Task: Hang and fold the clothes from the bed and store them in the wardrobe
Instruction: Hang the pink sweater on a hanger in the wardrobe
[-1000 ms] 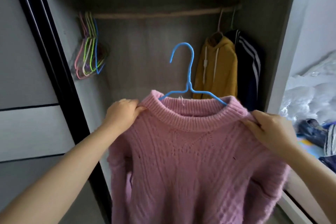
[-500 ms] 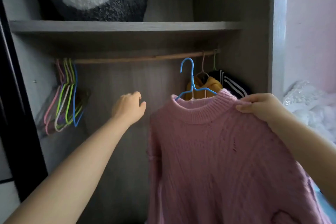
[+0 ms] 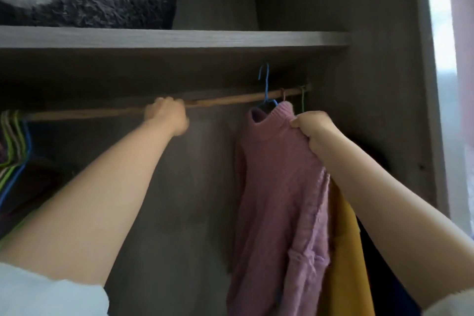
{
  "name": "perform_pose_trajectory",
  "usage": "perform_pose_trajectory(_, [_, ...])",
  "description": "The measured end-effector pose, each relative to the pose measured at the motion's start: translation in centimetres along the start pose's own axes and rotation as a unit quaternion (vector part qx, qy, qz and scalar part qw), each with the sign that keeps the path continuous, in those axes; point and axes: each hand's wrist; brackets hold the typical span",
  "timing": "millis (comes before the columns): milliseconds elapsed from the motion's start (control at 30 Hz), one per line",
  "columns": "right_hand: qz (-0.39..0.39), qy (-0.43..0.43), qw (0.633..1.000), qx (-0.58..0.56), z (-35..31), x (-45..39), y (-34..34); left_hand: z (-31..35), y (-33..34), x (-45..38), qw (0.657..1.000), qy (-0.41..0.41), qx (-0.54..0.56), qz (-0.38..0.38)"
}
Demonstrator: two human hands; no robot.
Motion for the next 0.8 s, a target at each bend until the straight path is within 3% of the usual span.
perform_pose_trajectory(133, [0.005, 0.001, 1.000, 0.025, 2.4, -3.0, 1.1, 1.4, 2.2, -4.1, 0.999, 0.015, 0.009, -0.031])
perform_pose_trajectory(333, [0.002, 0.001, 0.996, 0.092, 5.8, -5.0, 1.9, 1.3, 6.5, -9.7, 0.999, 0.032, 0.035, -0.009])
perform_pose_trajectory(567, [0.030, -0.035, 0.980, 0.193, 8.3, -4.2, 3.2, 1.1, 8.8, -10.3, 0.995, 0.073, 0.013, 0.072])
perform_pose_trajectory(633, [0.043, -0.073, 0.957, 0.278, 8.8, -3.7, 3.8, 0.8, 8.8, -9.9, 0.994, 0.084, 0.006, 0.075])
perform_pose_trajectory(733, [0.058, -0.138, 0.880, 0.450, 9.2, -2.4, 4.1, 1.1, 9.1, -8.3, 0.993, 0.106, 0.021, 0.056])
perform_pose_trajectory(800, [0.068, -0.157, 0.835, 0.523, 9.9, -1.7, 3.7, 3.1, 9.8, -5.6, 0.982, 0.176, 0.027, 0.057])
Point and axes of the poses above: each hand's wrist, its own x-axis away from the middle knuckle, its own y-axis out of the palm, z = x × y, and after that the axes turned 4 degrees about -z, right-handed
